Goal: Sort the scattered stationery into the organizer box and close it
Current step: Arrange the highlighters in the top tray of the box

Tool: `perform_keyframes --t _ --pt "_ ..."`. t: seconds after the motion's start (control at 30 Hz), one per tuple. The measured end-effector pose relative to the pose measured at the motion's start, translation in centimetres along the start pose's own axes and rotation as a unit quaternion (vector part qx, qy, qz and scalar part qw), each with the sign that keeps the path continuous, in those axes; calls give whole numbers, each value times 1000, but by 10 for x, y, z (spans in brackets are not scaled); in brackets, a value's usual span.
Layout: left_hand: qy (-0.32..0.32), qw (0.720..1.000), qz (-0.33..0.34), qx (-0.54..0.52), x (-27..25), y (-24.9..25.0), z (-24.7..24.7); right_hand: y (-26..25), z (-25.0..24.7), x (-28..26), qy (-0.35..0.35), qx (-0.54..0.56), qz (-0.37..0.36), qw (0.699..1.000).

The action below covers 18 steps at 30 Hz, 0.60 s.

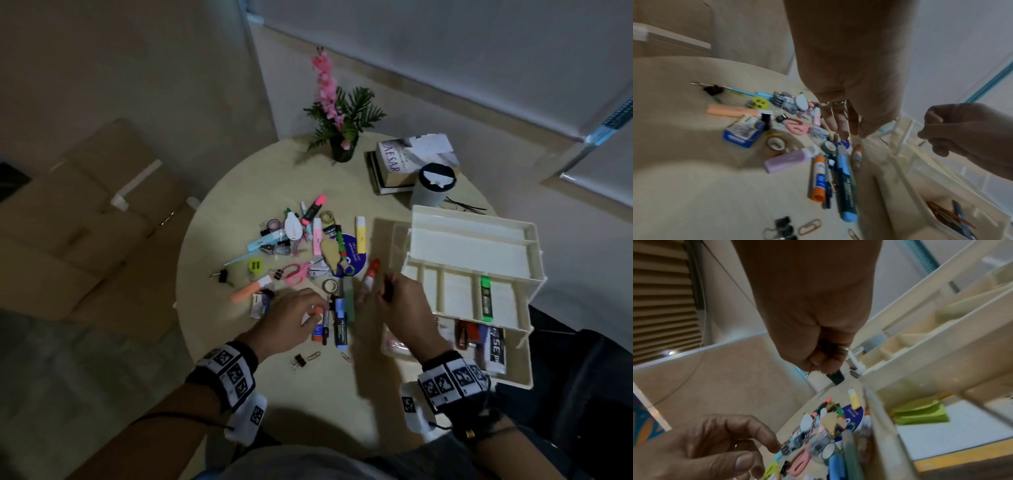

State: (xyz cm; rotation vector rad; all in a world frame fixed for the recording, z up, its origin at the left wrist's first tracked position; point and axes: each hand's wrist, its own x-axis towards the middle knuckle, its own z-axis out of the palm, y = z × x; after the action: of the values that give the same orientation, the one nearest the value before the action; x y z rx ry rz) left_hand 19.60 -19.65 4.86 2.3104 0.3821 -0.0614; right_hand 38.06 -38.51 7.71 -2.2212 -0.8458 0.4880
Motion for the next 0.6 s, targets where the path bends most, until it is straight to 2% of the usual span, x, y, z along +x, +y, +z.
perform_keyframes --t 0.13,0.23,0.43,0.53,0.6 --pt "-8 999 -48 -21 -24 -40 -19 -13 45 24 -67 -36 14 997" --pt "-9 998 -53 -33 -37 -67 -28 -20 73 38 -92 -80 10 992" --pt "9 993 -97 -71 -59 -110 -45 -26 117 59 -90 -142 81 982" --pt "13 992 -116 -55 -61 -127 -56 -30 130 63 -74 -184 108 974" --pt "22 991 -128 -35 -59 -138 -63 -36 135 63 -92 -189 110 971"
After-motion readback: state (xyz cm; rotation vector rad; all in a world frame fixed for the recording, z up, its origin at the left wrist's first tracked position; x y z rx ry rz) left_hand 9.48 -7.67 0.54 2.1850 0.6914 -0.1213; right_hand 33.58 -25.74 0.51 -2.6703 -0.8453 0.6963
